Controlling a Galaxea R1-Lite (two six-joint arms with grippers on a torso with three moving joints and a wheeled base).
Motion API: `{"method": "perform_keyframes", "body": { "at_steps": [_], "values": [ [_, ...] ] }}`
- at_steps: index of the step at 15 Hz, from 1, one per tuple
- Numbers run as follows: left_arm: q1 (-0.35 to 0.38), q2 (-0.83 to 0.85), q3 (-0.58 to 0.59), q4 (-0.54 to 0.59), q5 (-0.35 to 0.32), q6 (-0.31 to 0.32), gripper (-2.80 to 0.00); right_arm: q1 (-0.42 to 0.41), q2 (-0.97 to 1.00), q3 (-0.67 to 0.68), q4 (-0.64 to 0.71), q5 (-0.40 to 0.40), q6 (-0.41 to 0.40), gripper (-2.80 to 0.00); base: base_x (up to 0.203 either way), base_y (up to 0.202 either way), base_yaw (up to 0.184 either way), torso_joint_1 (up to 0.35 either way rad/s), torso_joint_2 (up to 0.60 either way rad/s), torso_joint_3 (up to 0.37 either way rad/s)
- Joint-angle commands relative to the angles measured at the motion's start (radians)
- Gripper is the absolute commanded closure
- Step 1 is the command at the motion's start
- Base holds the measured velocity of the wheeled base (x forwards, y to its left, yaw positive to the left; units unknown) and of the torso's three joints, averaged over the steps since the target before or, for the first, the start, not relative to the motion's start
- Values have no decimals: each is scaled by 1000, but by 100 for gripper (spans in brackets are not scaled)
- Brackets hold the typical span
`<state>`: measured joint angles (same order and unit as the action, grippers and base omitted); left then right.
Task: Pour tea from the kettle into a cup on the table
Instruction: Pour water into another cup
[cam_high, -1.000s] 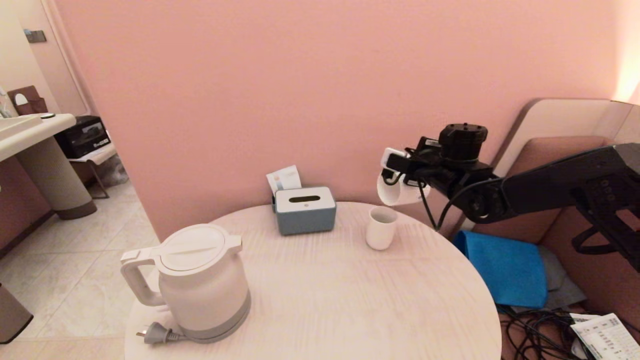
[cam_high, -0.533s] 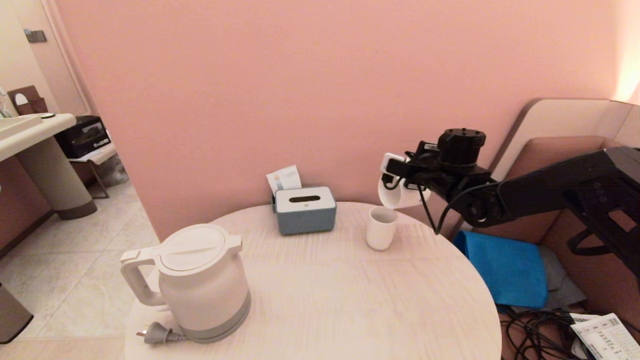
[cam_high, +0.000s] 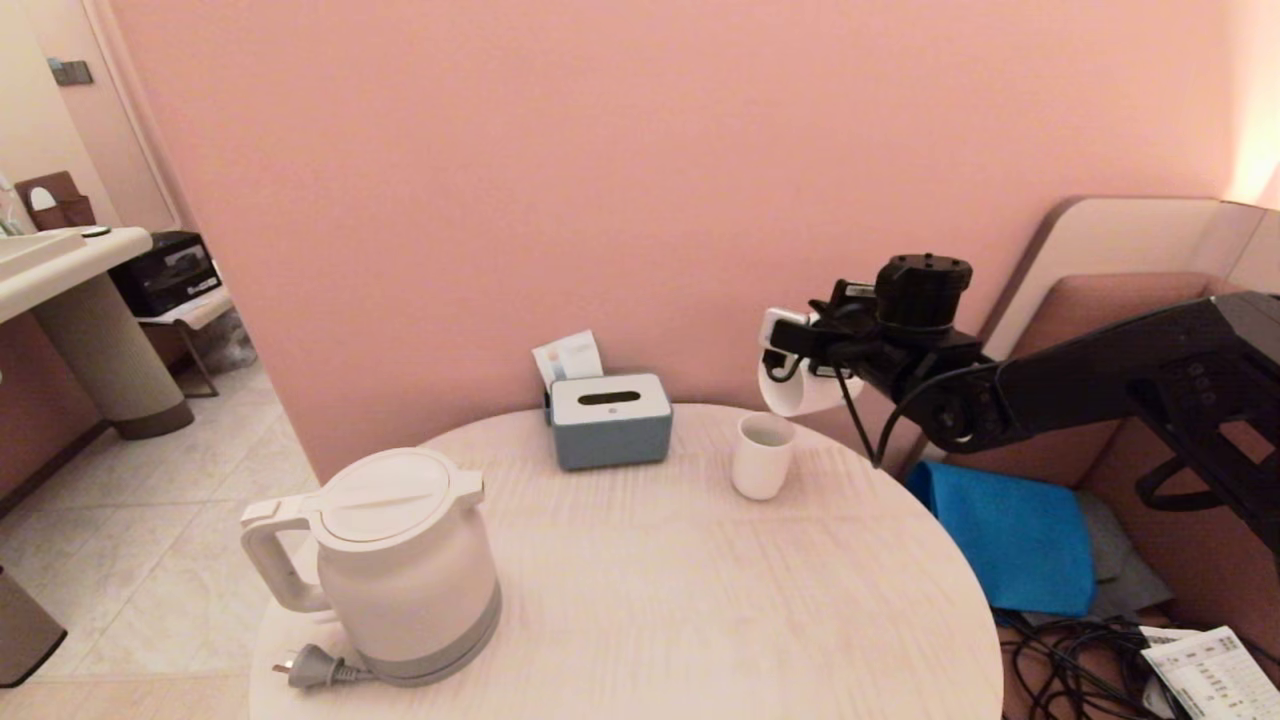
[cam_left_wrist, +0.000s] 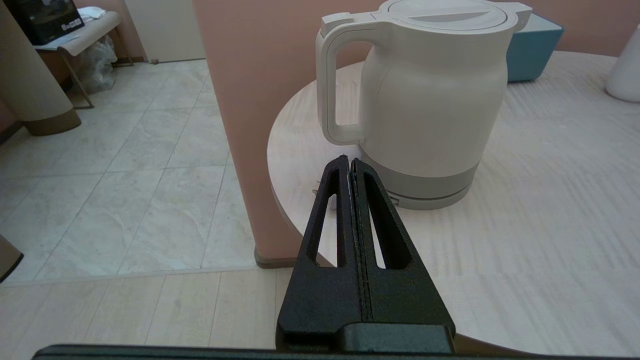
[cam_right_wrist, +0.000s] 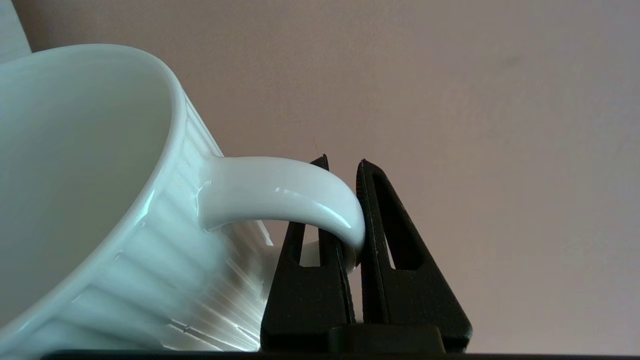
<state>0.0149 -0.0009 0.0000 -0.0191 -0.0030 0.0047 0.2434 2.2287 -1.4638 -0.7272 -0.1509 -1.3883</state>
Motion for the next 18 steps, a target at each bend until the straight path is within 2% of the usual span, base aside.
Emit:
{"method": "perform_keyframes", "body": {
  "at_steps": [1,5,8,9,11,18],
  "values": [
    [0,1,0,-1,1,0,0,2,-1,-1,-4,-1,-16,0,0,0,0,0,0,0],
    [0,1,0,-1,1,0,0,17,-1,-18,-4,-1,-46,0,0,0,0,0,0,0],
    [0,1,0,-1,1,0,0,17,-2,-15,-4,2,-34,0,0,0,0,0,0,0],
    [0,1,0,-1,0,-3,0,17,-3,-15,-3,2,6,0,0,0,0,0,0,0],
    [0,1,0,-1,0,-3,0,15,-3,-14,0,-14,138,0,0,0,0,0,0,0],
    [0,1,0,-1,0,-3,0,-67,-10,54,7,-21,432,0,0,0,0,0,0,0]
  ]
}}
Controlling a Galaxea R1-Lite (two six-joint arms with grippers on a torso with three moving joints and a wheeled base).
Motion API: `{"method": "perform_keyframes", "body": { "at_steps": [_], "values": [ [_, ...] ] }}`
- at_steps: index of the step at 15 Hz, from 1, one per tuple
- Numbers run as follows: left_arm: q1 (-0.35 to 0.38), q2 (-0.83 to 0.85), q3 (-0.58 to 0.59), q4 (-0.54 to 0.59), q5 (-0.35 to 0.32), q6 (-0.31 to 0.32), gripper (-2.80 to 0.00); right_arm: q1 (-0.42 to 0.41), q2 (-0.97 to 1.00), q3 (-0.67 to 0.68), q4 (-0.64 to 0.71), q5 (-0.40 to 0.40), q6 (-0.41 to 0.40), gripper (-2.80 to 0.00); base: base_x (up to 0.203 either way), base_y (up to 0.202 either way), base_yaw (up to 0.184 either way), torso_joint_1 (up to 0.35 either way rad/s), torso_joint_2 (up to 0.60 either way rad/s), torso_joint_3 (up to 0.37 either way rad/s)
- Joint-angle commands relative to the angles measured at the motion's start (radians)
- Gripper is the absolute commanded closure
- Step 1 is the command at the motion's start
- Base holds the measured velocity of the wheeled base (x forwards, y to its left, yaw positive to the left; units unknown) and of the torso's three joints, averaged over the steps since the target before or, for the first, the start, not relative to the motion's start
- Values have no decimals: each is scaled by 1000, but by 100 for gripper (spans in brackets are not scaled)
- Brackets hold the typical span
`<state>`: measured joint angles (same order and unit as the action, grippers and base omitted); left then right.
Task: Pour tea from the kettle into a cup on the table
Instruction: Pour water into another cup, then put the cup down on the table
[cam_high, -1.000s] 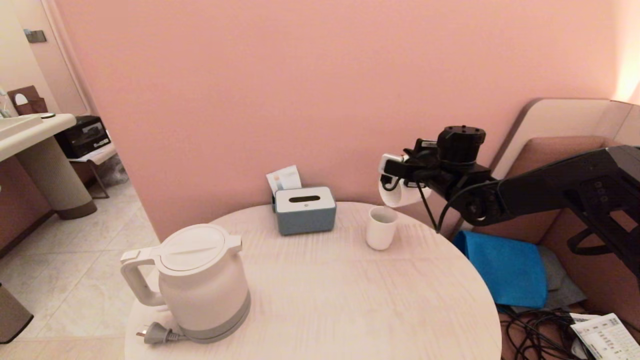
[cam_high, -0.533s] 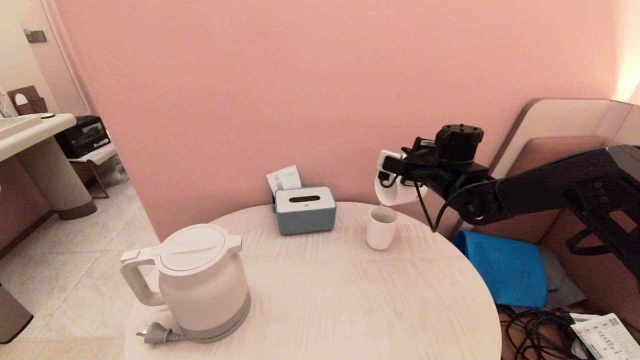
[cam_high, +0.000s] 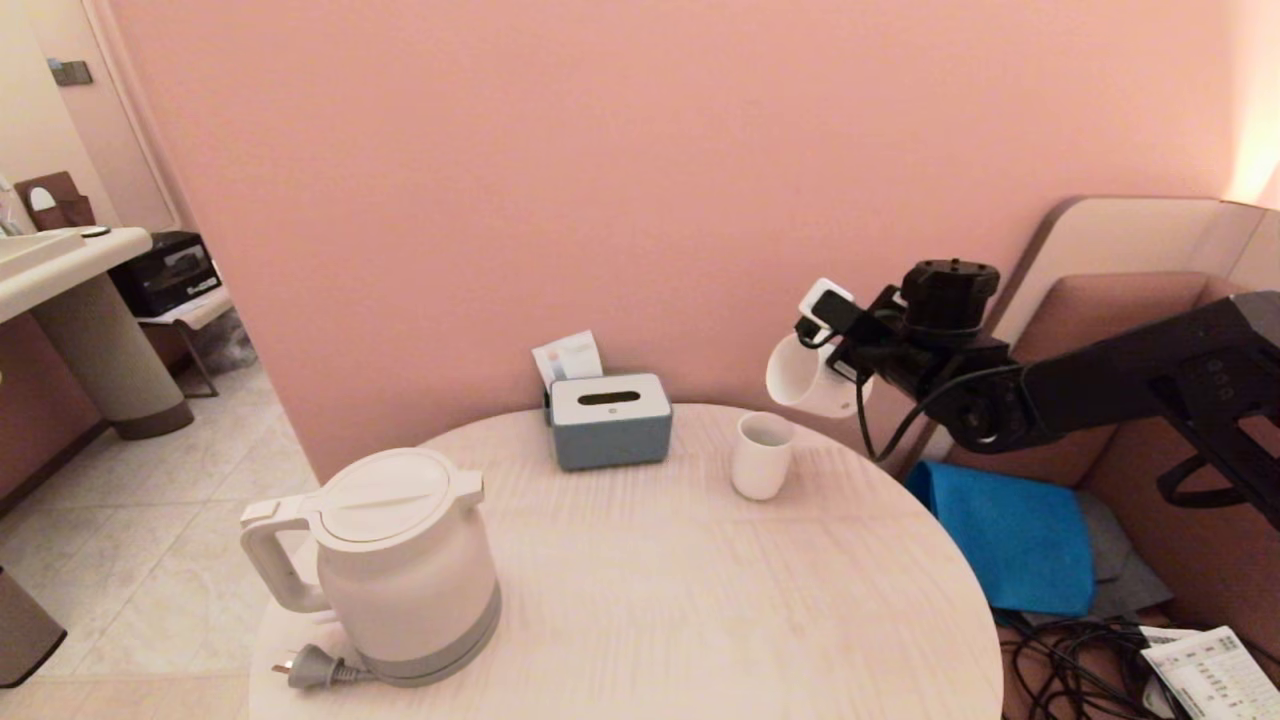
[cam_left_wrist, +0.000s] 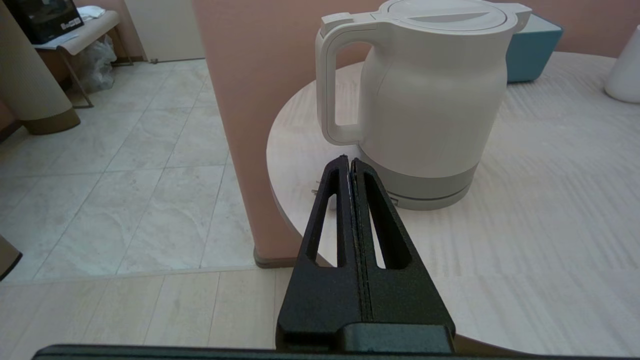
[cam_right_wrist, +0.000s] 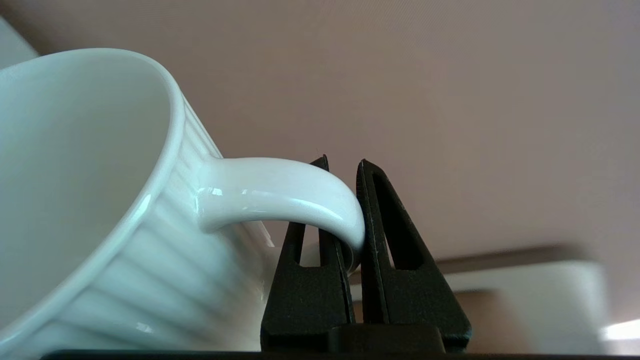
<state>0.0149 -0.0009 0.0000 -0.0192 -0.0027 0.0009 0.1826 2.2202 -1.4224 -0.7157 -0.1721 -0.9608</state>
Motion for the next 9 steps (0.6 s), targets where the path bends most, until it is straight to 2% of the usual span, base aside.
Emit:
{"method": "perform_keyframes", "body": {
  "at_steps": [1,4,9],
  "values": [
    [0,1,0,-1,0,1,0,-10,-4,27,-6,0,58,0,0,0,0,0,0,0],
    [0,1,0,-1,0,1,0,-13,-42,30,31,0,300,0,0,0,0,0,0,0],
    [0,1,0,-1,1,1,0,17,-184,44,186,-1,807,0,0,0,0,0,0,0]
  ]
}}
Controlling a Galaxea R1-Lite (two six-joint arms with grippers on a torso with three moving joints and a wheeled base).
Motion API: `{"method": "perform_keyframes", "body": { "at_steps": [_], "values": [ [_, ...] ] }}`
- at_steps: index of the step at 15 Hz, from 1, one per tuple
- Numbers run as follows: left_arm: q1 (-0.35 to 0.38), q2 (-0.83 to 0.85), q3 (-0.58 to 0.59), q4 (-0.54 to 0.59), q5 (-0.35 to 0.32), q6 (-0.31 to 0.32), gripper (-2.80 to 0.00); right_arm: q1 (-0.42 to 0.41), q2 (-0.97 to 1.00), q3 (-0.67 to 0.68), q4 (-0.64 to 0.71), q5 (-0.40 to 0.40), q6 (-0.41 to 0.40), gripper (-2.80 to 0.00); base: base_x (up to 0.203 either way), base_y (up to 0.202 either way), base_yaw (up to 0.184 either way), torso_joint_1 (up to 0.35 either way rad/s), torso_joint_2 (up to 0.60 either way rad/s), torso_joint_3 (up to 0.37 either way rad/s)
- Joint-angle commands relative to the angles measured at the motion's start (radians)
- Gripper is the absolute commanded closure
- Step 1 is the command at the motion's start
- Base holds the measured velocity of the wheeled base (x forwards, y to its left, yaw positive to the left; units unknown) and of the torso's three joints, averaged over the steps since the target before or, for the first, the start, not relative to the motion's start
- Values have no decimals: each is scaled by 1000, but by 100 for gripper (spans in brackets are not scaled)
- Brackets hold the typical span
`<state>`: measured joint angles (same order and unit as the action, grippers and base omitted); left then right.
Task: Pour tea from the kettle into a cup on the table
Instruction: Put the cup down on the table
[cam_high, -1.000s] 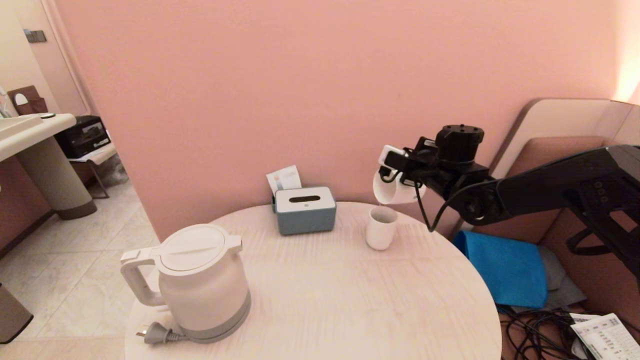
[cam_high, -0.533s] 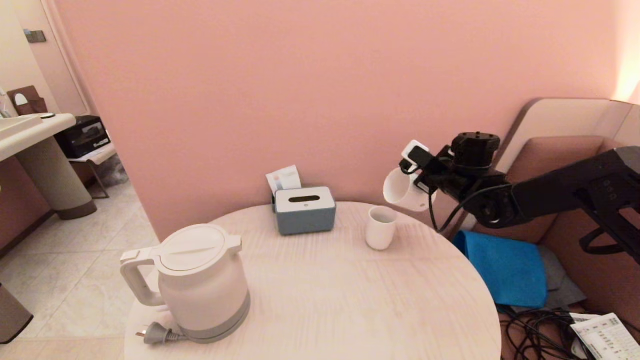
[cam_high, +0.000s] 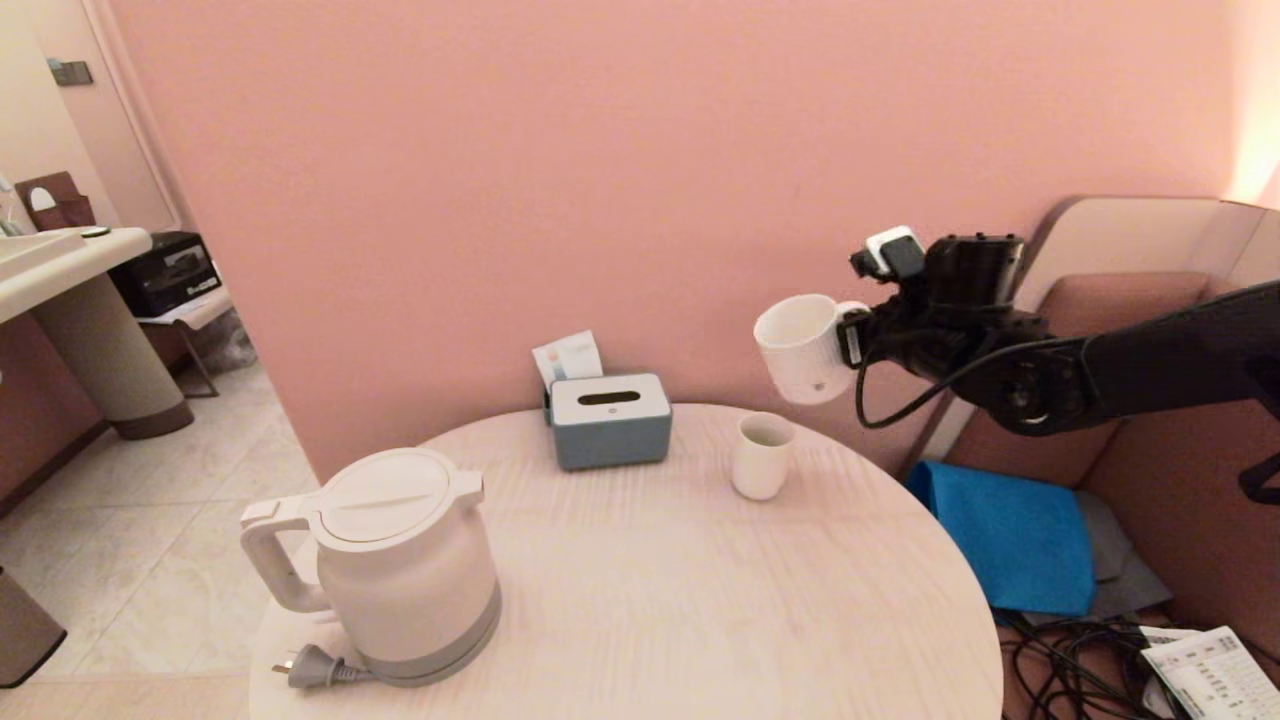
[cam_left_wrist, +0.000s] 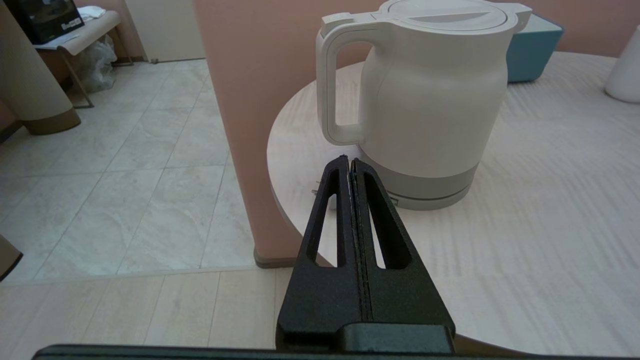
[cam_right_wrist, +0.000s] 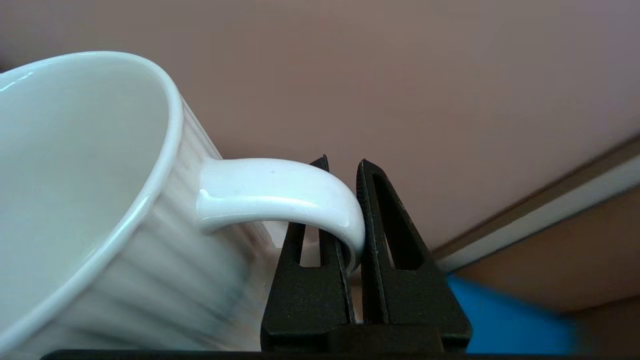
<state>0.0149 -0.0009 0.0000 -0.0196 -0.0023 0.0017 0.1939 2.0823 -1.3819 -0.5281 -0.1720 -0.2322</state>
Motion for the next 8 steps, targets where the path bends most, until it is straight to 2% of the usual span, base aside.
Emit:
{"method": "perform_keyframes", "body": {
  "at_steps": [1,3,5,8],
  "values": [
    [0,1,0,0,0,0,0,16,-83,16,47,-2,170,0,0,0,0,0,0,0],
    [0,1,0,0,-1,0,0,34,-152,96,82,-11,272,0,0,0,0,0,0,0],
    [0,1,0,0,1,0,0,49,-220,204,85,-10,300,0,0,0,0,0,0,0],
    [0,1,0,0,0,0,0,91,-346,411,67,-9,386,0,0,0,0,0,0,0]
  ]
}}
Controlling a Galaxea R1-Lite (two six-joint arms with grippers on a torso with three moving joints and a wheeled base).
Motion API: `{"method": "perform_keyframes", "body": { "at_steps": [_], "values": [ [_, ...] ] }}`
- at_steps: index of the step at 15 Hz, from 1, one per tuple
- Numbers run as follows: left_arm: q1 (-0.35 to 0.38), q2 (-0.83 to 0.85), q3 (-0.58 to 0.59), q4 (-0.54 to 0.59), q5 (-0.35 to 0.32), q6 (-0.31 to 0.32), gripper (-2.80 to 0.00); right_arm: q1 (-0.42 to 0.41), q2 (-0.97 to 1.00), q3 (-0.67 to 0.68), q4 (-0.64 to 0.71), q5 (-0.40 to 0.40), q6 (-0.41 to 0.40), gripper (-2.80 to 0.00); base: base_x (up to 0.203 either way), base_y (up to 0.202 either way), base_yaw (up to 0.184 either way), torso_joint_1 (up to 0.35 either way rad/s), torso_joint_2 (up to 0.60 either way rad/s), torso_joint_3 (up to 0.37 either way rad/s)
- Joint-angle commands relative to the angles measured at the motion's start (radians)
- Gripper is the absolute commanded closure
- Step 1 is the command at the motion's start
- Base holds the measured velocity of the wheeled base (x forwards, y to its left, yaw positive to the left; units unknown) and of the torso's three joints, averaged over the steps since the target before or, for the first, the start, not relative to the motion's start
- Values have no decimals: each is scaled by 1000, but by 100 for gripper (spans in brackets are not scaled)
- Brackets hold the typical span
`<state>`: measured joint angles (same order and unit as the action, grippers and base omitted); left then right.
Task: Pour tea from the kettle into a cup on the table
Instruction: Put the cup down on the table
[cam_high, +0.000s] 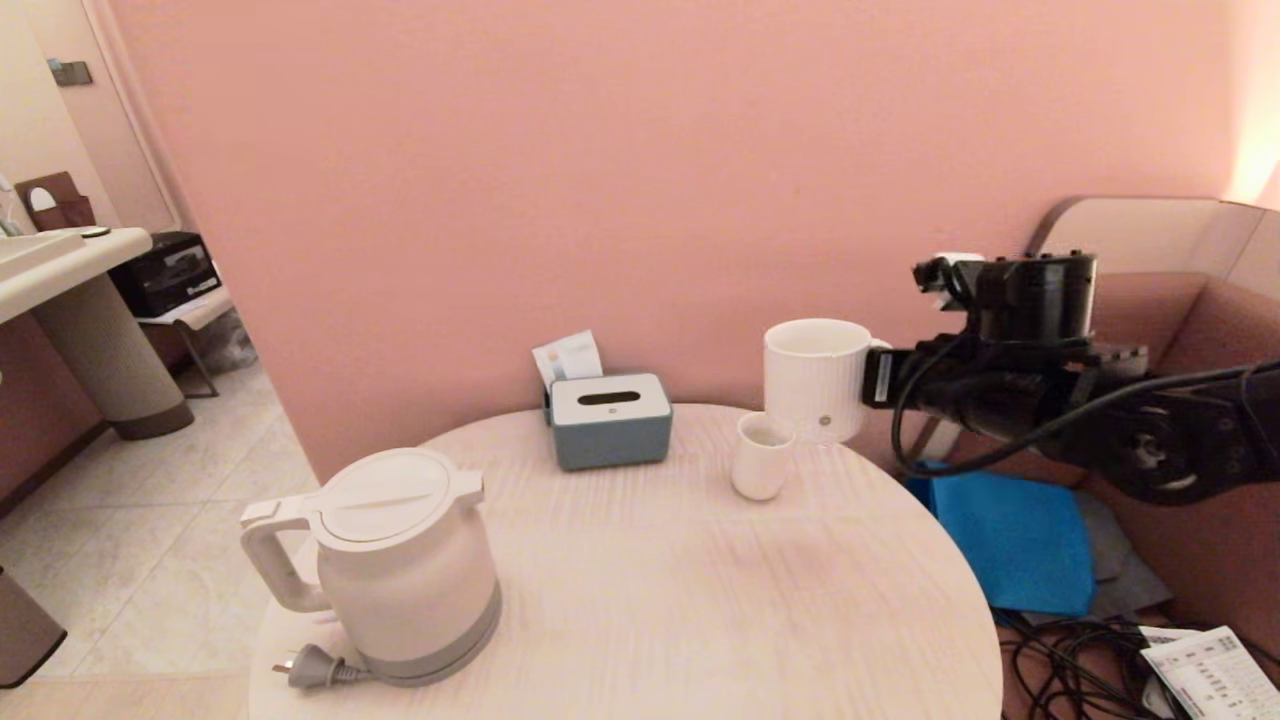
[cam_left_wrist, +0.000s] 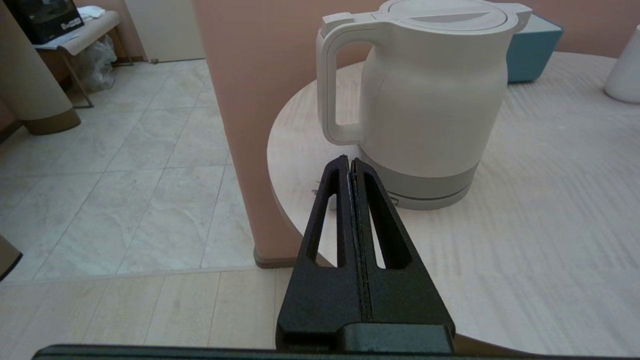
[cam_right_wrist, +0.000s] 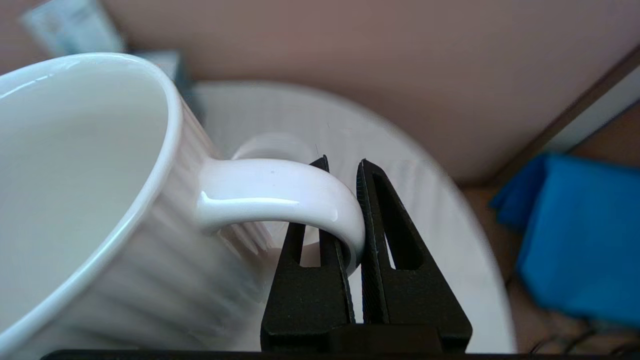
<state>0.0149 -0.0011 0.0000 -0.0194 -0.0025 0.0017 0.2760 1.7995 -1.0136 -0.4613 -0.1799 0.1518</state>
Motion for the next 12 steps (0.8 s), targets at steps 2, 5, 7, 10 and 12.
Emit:
{"method": "perform_keyframes", "body": {
  "at_steps": [2,5,7,10,12],
  "values": [
    [0,1,0,-1,-1,0,0,17,-97,186,-75,0,27,0,0,0,0,0,0,0],
    [0,1,0,-1,0,0,0,32,-111,411,-282,-2,33,0,0,0,0,0,0,0],
    [0,1,0,-1,-1,0,0,41,-98,509,-425,-4,33,0,0,0,0,0,0,0],
    [0,1,0,-1,-1,0,0,87,-34,605,-558,-4,34,0,0,0,0,0,0,0],
    [0,1,0,-1,-1,0,0,98,55,653,-706,-15,34,0,0,0,0,0,0,0]
  ]
}}
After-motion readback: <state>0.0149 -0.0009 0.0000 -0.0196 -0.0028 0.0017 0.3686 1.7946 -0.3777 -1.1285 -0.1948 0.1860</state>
